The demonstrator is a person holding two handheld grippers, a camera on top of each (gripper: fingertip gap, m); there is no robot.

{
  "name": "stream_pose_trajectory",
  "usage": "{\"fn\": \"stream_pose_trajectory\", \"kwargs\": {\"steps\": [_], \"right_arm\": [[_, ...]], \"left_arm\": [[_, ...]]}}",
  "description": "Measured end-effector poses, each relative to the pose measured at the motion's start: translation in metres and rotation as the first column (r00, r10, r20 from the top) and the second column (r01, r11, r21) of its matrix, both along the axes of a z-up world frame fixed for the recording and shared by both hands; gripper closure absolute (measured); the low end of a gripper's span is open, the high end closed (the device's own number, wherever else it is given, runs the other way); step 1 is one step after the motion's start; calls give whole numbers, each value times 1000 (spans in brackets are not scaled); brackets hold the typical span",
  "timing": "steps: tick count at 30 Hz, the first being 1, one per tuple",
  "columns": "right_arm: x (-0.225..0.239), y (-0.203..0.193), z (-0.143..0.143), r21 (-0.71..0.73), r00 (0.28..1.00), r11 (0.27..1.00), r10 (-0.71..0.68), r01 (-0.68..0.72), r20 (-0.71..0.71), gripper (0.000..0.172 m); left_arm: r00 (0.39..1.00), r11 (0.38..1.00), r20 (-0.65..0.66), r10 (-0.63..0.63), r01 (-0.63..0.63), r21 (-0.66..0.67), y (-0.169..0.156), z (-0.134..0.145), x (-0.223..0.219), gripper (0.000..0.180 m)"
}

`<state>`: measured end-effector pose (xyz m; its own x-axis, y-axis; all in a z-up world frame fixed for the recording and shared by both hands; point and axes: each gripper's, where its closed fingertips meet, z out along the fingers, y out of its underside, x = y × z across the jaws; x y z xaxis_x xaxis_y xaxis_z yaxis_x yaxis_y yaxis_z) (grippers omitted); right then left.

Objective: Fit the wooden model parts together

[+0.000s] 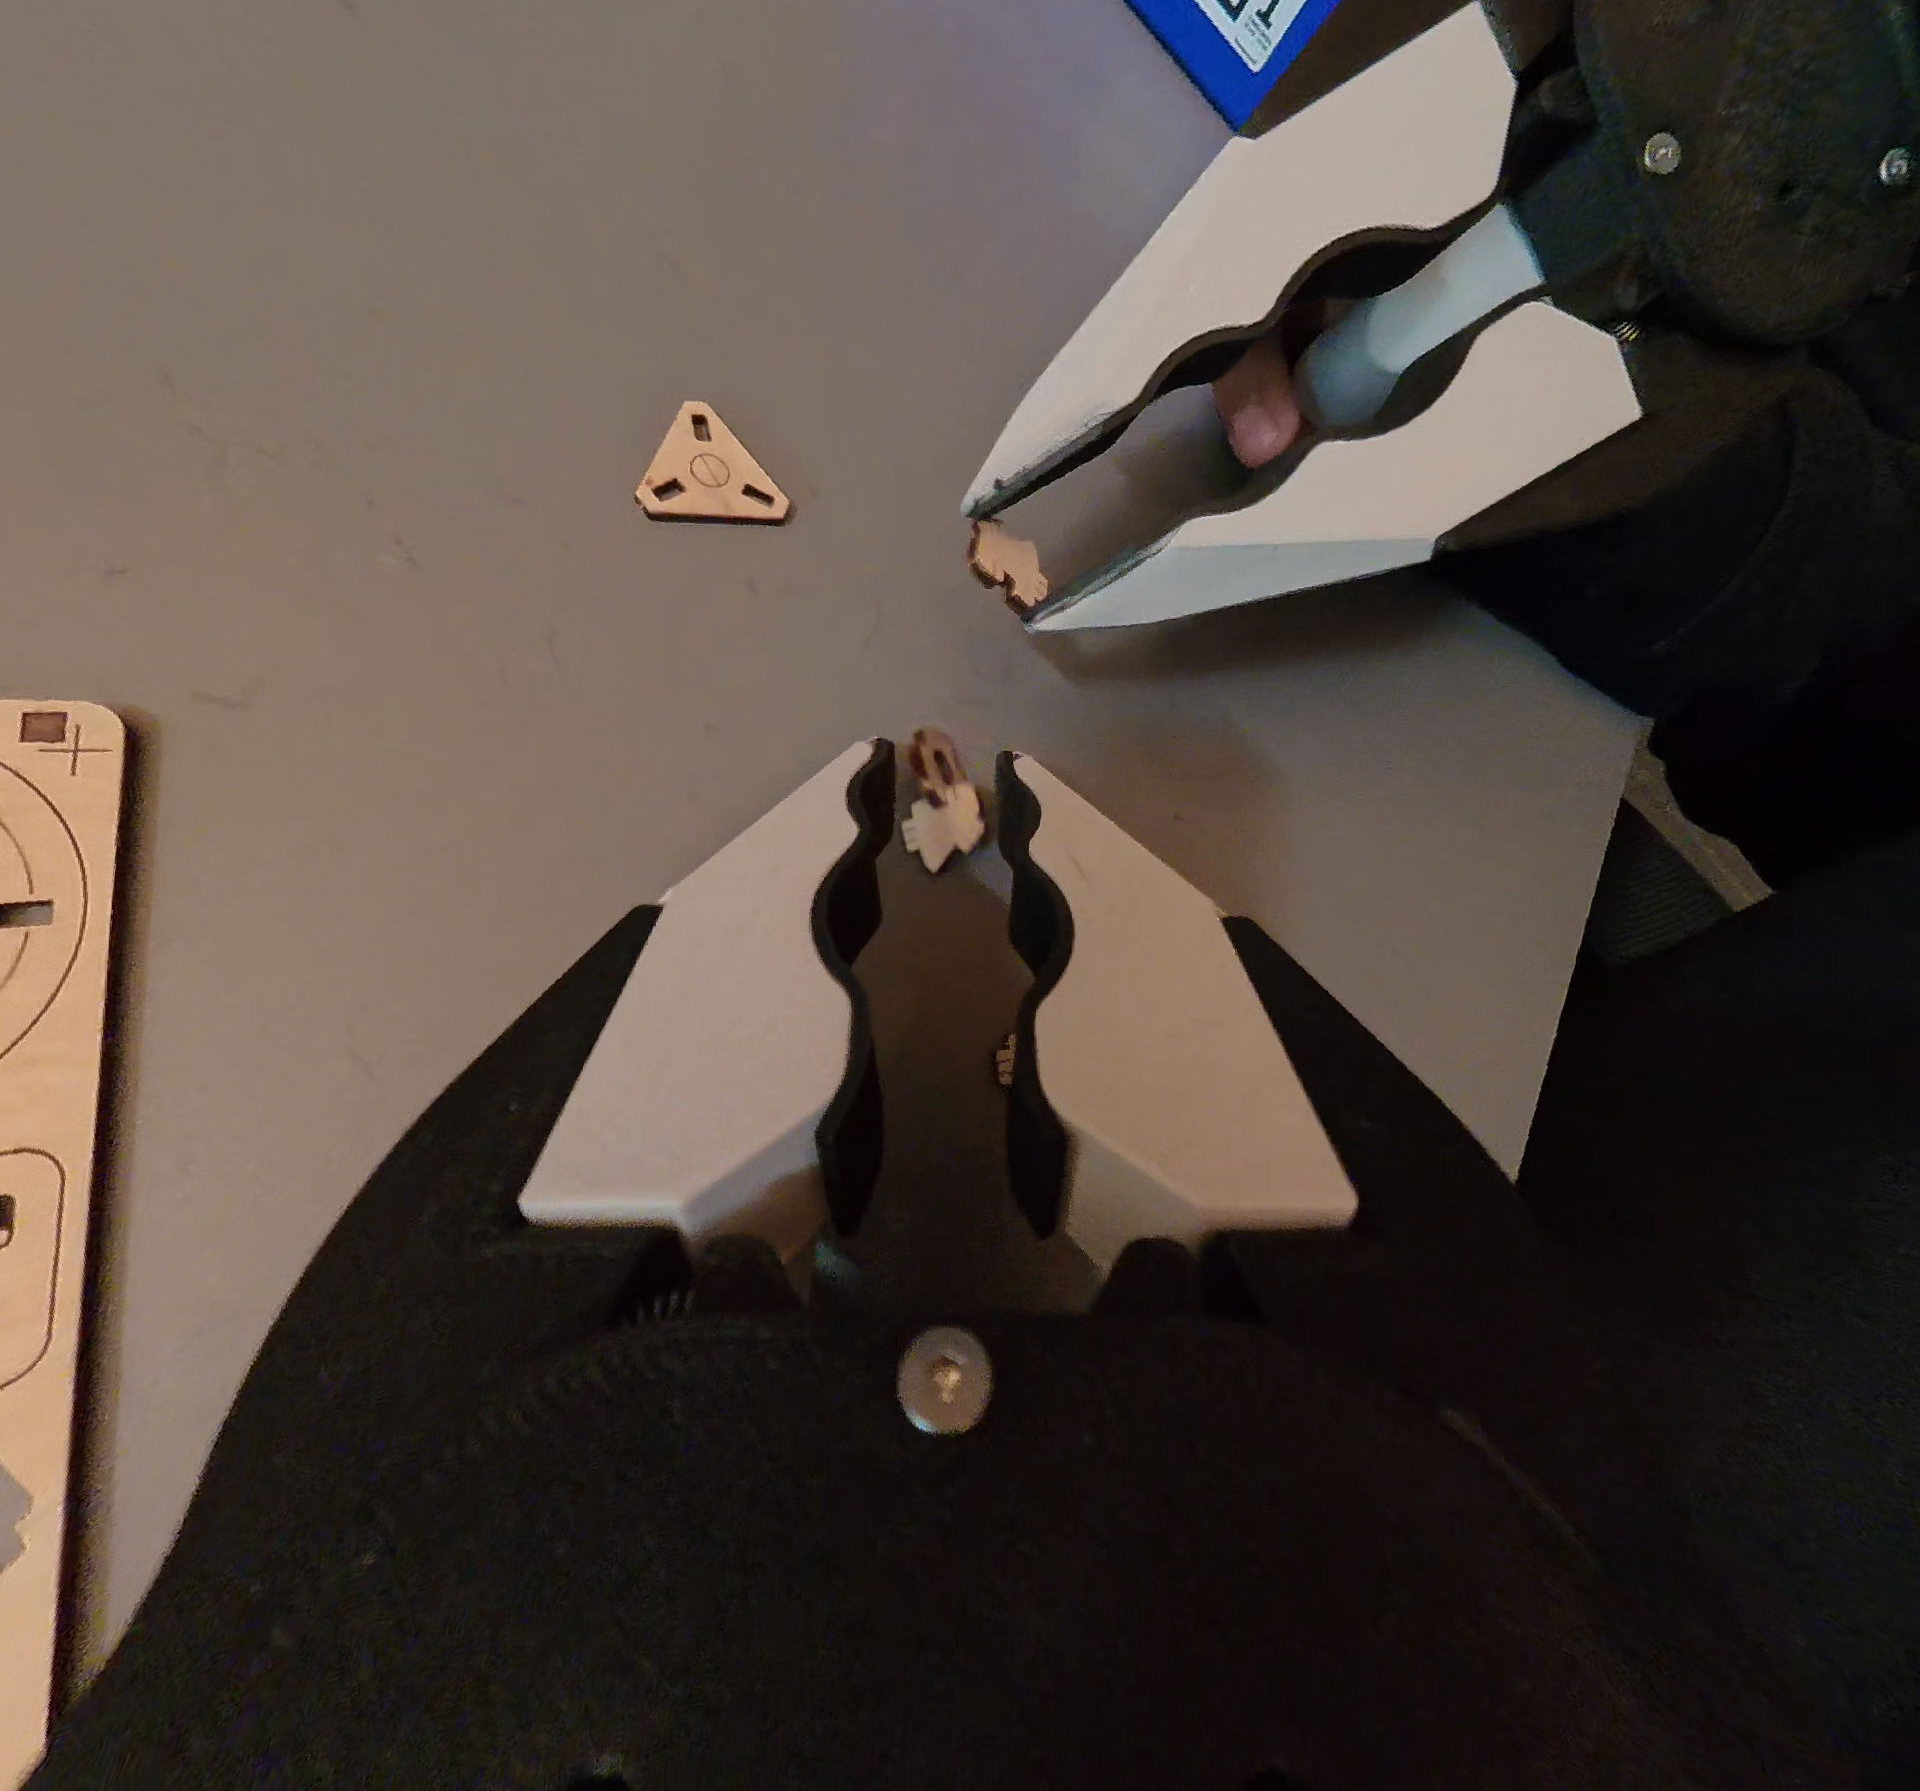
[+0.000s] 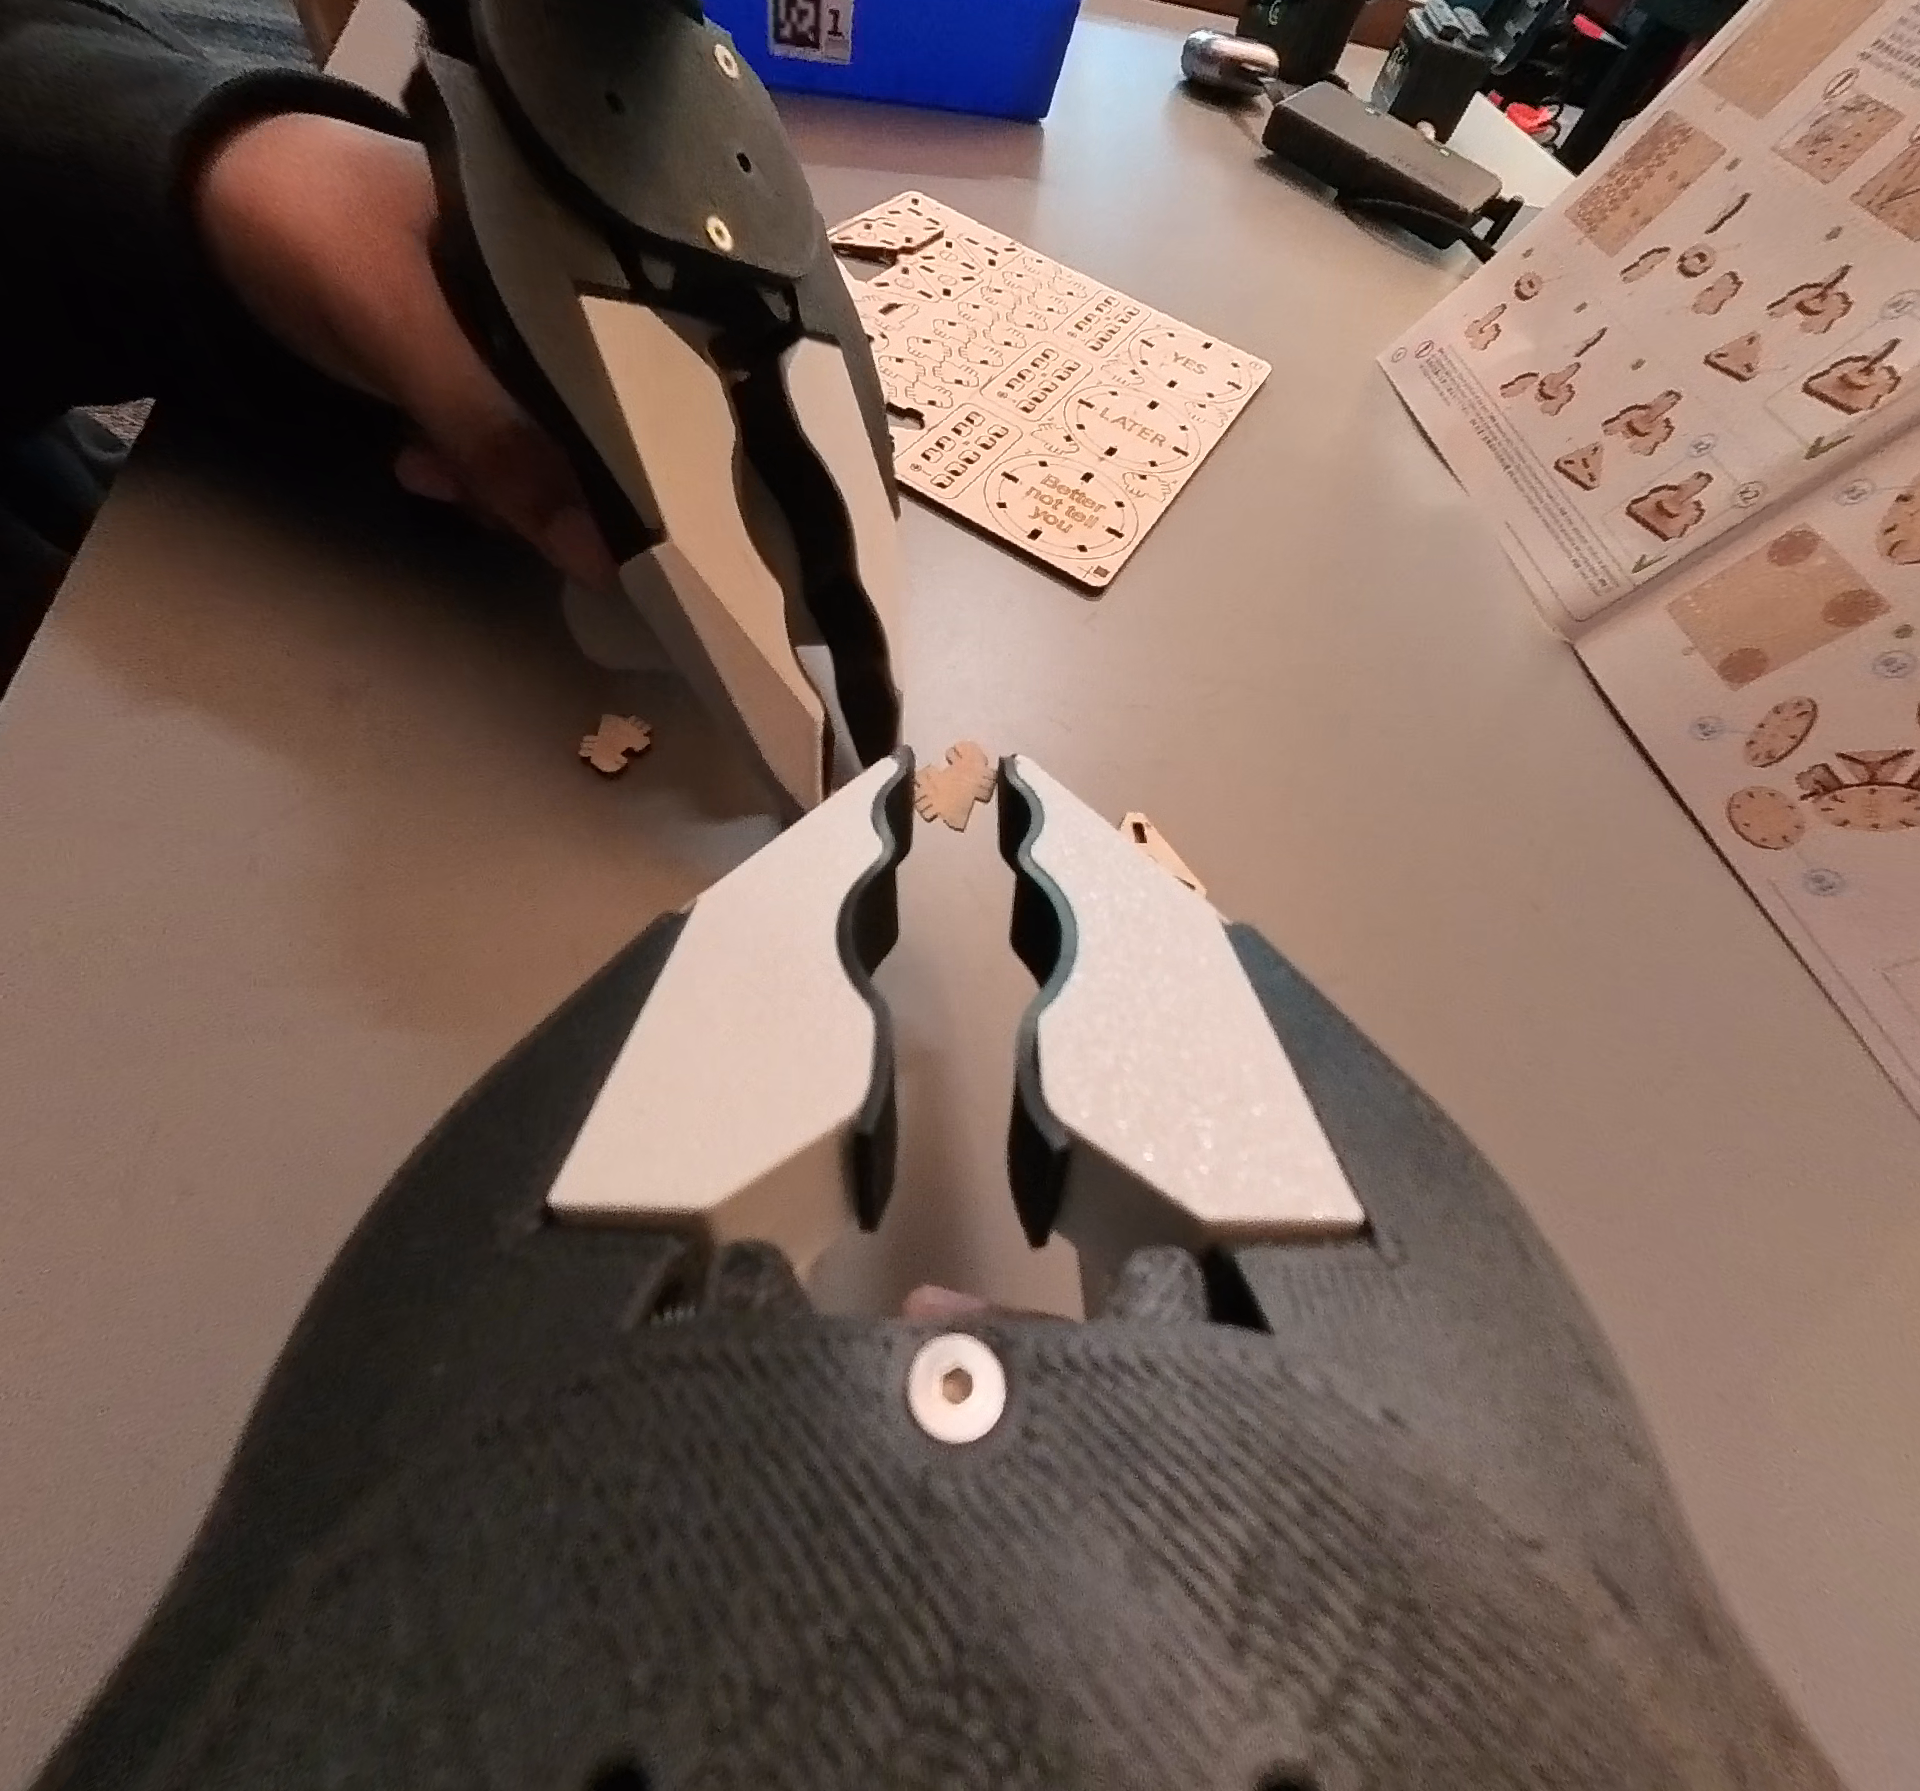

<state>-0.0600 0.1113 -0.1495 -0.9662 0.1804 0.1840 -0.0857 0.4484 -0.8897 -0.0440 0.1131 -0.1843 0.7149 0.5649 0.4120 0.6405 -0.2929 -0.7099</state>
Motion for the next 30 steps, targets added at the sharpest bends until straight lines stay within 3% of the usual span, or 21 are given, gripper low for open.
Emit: {"fn": "stream_pose_trajectory", "kwargs": {"steps": [8, 12, 17, 23, 25, 27, 30], "right_arm": [[-2, 2, 3, -11, 1000, 1000, -7, 7, 1, 158], [1, 1, 7, -45, 1000, 999, 16, -16, 17, 158], [11, -4, 17, -89, 998, 994, 64, -66, -30, 158], [23, -10, 27, -84, 977, 991, 89, -107, -196, 158], [23, -11, 25, -49, 964, 994, 85, -101, -254, 158], [22, -12, 25, -36, 951, 995, 76, -91, -299, 158], [26, -13, 25, -62, 966, 991, 100, -118, -240, 147]], "left_arm": [[1000, 986, 9, 5, -7, 164, -3, 18, -2, 158], [999, 939, -47, -3, 19, 344, -7, 45, -4, 164], [992, 850, 86, -92, 33, 526, 1, 56, 6, 164], [987, 822, 120, -102, 16, 570, 0, 59, 5, 163], [986, 809, 123, -112, 19, 587, 0, 62, 6, 177], [987, 813, 125, -102, 11, 582, -1, 61, 5, 180], [991, 815, 99, -95, 21, 579, -3, 62, 3, 180]]}}
